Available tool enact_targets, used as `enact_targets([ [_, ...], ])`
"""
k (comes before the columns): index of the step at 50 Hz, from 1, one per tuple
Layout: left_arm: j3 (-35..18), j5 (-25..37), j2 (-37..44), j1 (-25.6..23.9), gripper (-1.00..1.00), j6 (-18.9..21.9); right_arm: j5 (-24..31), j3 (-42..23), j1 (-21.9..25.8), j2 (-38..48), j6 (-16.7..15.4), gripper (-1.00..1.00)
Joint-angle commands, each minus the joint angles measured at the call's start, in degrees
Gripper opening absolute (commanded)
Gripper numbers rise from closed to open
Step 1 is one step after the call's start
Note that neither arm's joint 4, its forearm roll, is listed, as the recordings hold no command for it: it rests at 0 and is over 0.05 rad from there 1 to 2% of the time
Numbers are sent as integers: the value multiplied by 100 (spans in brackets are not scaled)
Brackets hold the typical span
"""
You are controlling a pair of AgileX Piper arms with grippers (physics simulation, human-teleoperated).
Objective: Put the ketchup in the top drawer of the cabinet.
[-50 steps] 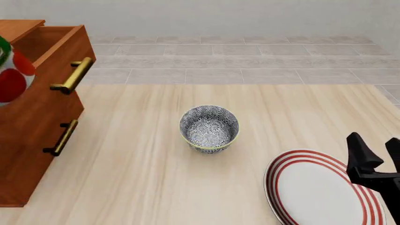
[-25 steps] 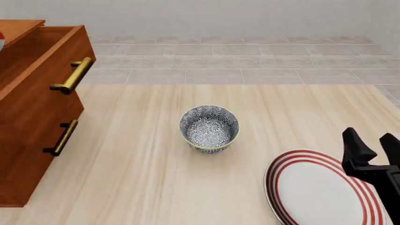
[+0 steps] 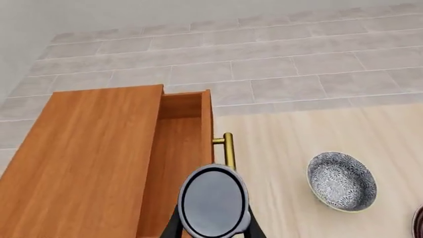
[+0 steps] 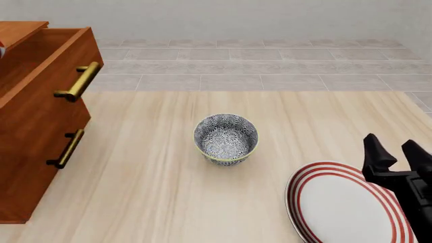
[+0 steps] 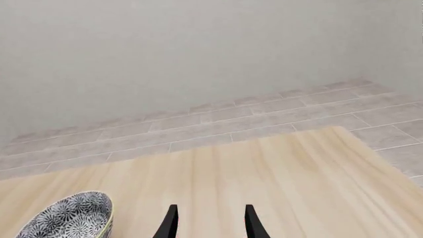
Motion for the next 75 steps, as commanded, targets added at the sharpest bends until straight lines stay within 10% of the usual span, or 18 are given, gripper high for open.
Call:
enact_targets([
  [1,258,-328,132,360,-100,469,-512,0,10,524,-76,100],
  [18,385,-645,349,664,-100,600,194,0,315,-194,-874,100],
  [46,659,-928,463,888,-100,754,616,0,420,-756,-928,100],
  [75,791,-1381,1045,1154,-100,664,-204,0,486,109,-1001,100],
])
